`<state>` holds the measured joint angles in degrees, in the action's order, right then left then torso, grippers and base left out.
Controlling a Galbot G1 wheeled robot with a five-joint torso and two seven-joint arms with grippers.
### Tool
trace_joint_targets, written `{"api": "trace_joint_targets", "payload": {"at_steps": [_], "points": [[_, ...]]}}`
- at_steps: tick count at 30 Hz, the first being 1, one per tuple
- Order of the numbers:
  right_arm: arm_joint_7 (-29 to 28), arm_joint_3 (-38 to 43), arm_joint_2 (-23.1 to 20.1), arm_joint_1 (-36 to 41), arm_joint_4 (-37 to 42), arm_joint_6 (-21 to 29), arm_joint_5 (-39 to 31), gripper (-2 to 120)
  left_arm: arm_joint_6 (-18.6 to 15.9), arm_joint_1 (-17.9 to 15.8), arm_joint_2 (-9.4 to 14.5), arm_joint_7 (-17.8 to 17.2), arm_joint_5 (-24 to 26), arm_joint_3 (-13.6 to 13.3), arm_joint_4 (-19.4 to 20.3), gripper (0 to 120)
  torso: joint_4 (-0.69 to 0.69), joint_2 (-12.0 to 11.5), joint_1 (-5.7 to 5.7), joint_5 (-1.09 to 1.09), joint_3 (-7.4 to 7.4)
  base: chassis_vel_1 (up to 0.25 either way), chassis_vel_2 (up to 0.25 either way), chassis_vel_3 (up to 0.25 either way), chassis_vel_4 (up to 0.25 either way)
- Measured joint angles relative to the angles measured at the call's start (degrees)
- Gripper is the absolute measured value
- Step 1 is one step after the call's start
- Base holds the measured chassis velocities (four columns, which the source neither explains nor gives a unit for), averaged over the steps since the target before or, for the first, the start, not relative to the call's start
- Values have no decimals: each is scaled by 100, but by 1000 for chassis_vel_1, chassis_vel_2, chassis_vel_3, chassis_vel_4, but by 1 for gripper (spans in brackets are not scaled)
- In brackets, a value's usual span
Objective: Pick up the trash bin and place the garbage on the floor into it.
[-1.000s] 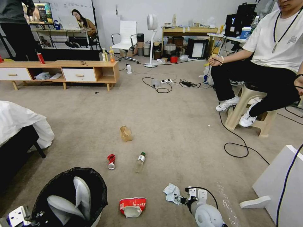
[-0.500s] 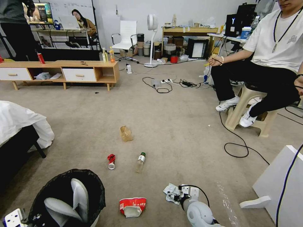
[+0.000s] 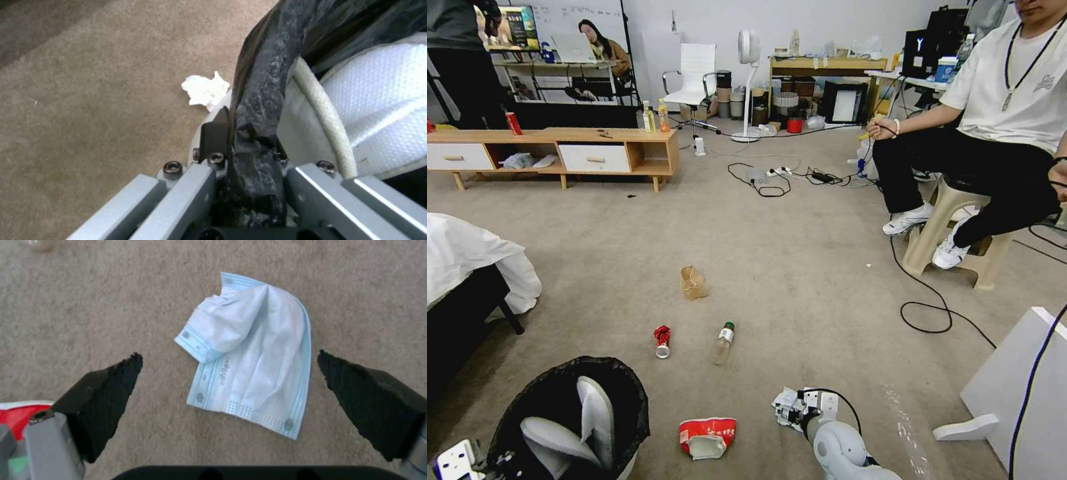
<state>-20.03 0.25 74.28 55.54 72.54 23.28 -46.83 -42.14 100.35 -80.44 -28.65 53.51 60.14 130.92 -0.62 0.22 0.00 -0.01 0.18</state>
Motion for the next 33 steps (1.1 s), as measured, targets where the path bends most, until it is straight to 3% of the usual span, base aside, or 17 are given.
{"api": "trace_joint_targets", "payload": {"at_steps": [13, 33], "points": [[154, -70, 211, -205, -491, -128, 135, 100, 0, 79, -20, 35, 5, 113, 23, 2, 0, 0, 0, 0, 0, 0, 0, 0, 0], [281, -10, 405, -484, -1273, -371, 461, 100, 0, 50, -36, 45, -12, 75, -48, 2, 0, 0, 0, 0, 0, 0, 0, 0, 0]]}}
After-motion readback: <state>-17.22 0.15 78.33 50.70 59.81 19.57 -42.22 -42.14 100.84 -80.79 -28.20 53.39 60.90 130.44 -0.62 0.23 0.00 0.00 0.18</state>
